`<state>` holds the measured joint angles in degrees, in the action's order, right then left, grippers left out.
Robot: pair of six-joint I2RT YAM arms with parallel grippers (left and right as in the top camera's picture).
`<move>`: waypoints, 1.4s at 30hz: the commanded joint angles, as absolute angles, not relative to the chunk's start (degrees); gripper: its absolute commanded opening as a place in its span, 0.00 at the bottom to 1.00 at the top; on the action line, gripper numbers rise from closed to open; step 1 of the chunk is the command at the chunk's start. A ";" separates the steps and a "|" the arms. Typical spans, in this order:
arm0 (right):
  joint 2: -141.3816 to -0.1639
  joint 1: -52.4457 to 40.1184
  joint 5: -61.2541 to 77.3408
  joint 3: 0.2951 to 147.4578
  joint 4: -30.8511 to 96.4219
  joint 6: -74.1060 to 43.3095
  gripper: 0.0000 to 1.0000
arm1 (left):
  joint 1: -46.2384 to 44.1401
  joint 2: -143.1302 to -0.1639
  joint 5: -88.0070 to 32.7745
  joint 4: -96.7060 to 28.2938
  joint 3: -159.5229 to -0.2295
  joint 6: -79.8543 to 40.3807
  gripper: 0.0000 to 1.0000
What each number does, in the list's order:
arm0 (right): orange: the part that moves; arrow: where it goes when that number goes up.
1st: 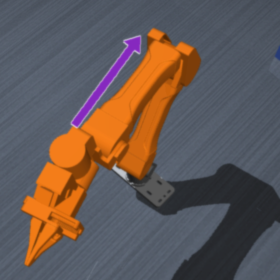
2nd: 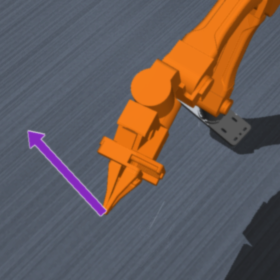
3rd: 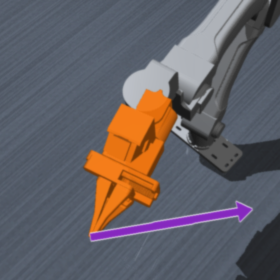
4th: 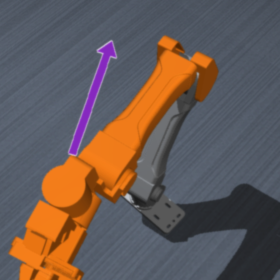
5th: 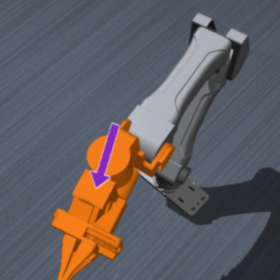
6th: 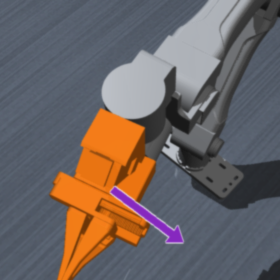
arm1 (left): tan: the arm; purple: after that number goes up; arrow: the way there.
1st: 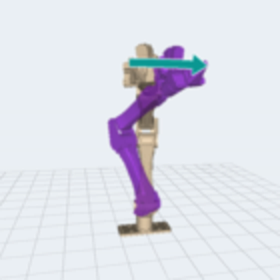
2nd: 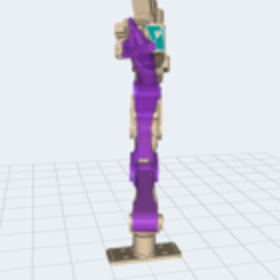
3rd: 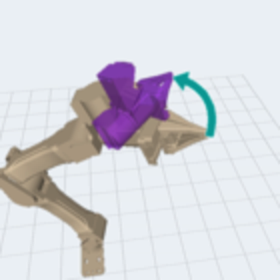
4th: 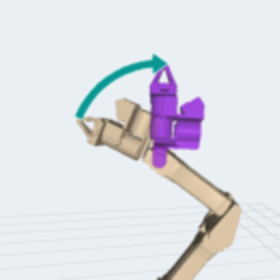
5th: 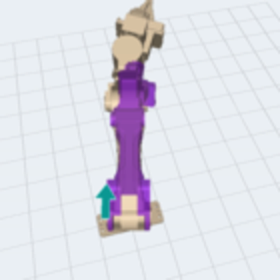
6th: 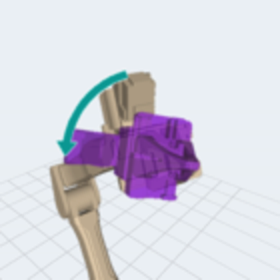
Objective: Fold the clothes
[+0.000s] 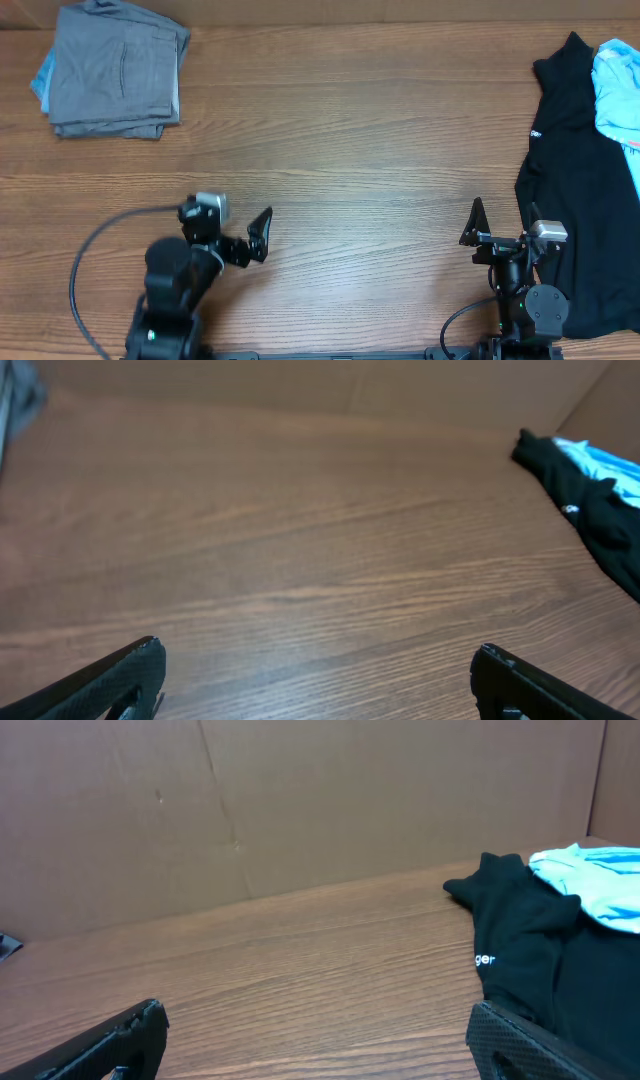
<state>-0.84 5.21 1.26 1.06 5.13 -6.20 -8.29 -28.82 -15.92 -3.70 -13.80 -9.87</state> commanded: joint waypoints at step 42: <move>-0.16 5.50 1.39 0.45 4.73 -5.96 1.00 | -0.56 -0.21 -0.91 -4.43 -0.27 -3.18 1.00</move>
